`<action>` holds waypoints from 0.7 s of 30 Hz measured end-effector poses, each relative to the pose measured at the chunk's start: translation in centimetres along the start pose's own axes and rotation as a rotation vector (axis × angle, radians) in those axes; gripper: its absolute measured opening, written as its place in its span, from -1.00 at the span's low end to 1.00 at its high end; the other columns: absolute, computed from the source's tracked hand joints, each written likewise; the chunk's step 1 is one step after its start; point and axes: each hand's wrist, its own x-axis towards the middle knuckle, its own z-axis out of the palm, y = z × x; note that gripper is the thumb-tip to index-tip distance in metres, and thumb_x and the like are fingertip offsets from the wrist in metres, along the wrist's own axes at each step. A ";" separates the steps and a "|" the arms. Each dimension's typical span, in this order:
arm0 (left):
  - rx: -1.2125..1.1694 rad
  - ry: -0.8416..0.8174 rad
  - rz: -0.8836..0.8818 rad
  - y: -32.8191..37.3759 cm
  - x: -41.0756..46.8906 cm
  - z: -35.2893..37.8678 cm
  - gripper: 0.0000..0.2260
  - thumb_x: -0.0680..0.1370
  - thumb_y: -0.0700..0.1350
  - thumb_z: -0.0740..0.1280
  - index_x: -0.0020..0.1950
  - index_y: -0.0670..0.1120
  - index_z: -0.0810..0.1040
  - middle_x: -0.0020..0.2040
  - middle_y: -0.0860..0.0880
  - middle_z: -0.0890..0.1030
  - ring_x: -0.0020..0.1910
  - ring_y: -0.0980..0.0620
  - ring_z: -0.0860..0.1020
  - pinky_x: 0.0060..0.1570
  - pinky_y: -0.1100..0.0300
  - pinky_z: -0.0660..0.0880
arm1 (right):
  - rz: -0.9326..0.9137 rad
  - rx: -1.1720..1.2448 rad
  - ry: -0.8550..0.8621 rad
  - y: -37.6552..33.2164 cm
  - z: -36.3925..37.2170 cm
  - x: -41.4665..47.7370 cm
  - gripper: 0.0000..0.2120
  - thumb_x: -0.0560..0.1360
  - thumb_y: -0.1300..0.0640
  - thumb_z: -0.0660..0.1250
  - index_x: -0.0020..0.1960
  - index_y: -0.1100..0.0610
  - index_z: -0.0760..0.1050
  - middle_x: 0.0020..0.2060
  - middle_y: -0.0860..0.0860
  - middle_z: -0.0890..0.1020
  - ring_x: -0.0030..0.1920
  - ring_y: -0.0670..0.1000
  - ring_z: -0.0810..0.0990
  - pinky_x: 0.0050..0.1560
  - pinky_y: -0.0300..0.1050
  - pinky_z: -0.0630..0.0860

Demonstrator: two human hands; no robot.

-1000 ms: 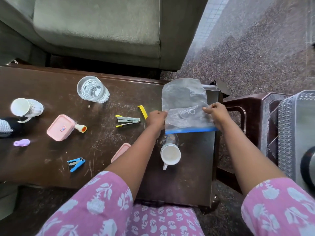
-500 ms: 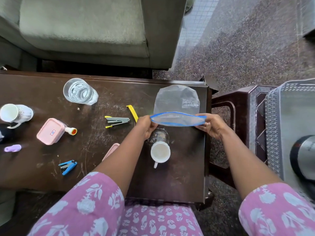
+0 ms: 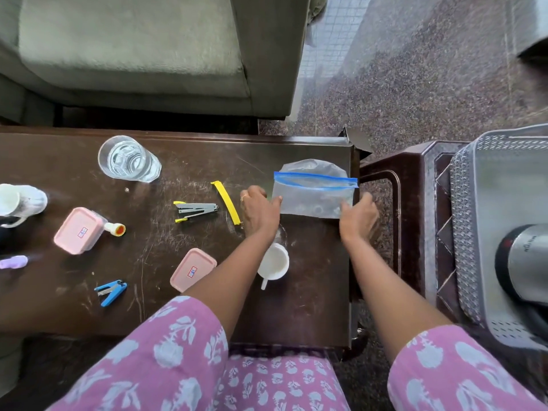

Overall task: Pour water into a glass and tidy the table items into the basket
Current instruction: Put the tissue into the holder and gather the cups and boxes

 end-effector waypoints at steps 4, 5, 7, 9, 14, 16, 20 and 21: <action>0.214 -0.006 0.528 0.6 -1.8 1.1 -0.66 0.48 -0.14 0.33 0.23 -0.10 0.37 0.23 -0.16 0.39 0.18 -0.17 0.37 0.16 0.03 0.33 | -0.433 -0.137 0.074 0.2 0.9 -2.0 -0.44 0.49 0.13 0.27 0.43 0.23 0.18 0.36 0.26 0.30 0.32 0.27 0.32 0.31 0.12 0.30; 0.299 -0.062 0.606 0.6 -1.9 1.5 -0.58 0.51 -0.15 0.28 0.35 -0.03 0.30 0.35 -0.14 0.31 0.31 -0.21 0.28 0.27 -0.01 0.25 | -0.494 -0.178 0.028 0.3 1.1 -2.1 -0.41 0.52 0.11 0.23 0.47 0.19 0.11 0.44 0.24 0.19 0.41 0.26 0.20 0.39 0.12 0.18; 0.541 -0.177 0.698 0.3 -1.9 2.3 -0.45 0.57 -0.09 0.15 0.50 0.08 -0.03 0.53 -0.06 0.00 0.49 -0.20 -0.05 0.44 -0.07 -0.04 | -0.560 -0.277 -0.129 0.5 1.7 -2.2 -0.41 0.57 0.04 0.12 0.51 0.06 -0.05 0.52 0.12 -0.04 0.50 0.20 -0.05 0.45 0.14 -0.01; 0.722 -0.277 0.699 -0.1 -1.5 2.9 -0.45 0.61 0.00 0.03 0.49 0.08 -0.23 0.53 0.01 -0.26 0.48 -0.14 -0.30 0.43 -0.06 -0.26 | -0.562 -0.356 -0.288 1.1 2.3 -2.1 -0.45 0.61 -0.02 0.04 0.51 -0.02 -0.12 0.53 0.03 -0.17 0.51 0.16 -0.16 0.45 0.20 -0.07; 0.831 -0.431 0.642 -0.2 0.1 3.3 -0.47 0.62 0.13 -0.06 0.48 0.09 -0.28 0.50 0.06 -0.34 0.47 -0.07 -0.34 0.44 -0.03 -0.27 | -0.524 -0.434 -0.474 1.7 2.6 -1.2 -0.43 0.61 -0.12 -0.01 0.49 -0.10 -0.25 0.49 -0.04 -0.32 0.50 0.13 -0.26 0.43 0.27 -0.13; 0.829 -0.462 0.644 -0.3 0.6 3.2 -0.47 0.62 0.15 -0.06 0.48 0.11 -0.28 0.50 0.06 -0.34 0.47 -0.06 -0.33 0.44 -0.02 -0.26 | -0.508 -0.446 -0.512 1.5 2.5 -0.8 -0.42 0.60 -0.14 -0.01 0.49 -0.12 -0.26 0.49 -0.05 -0.33 0.50 0.13 -0.27 0.43 0.28 -0.14; 0.791 -0.511 0.648 -0.4 1.0 2.9 -0.47 0.61 0.17 -0.05 0.48 0.12 -0.27 0.50 0.06 -0.32 0.48 -0.06 -0.32 0.44 -0.03 -0.25 | -0.462 -0.441 -0.558 0.8 2.2 -0.7 -0.39 0.58 -0.18 0.03 0.49 -0.12 -0.22 0.49 -0.05 -0.31 0.50 0.12 -0.27 0.42 0.29 -0.15; 0.784 -0.515 0.648 -0.3 1.1 2.8 -0.47 0.61 0.18 -0.06 0.48 0.12 -0.26 0.51 0.06 -0.32 0.48 -0.06 -0.32 0.44 -0.04 -0.25 | -0.461 -0.433 -0.537 0.6 2.2 -0.9 -0.40 0.58 -0.15 0.05 0.50 -0.10 -0.17 0.51 -0.04 -0.27 0.50 0.13 -0.25 0.43 0.29 -0.15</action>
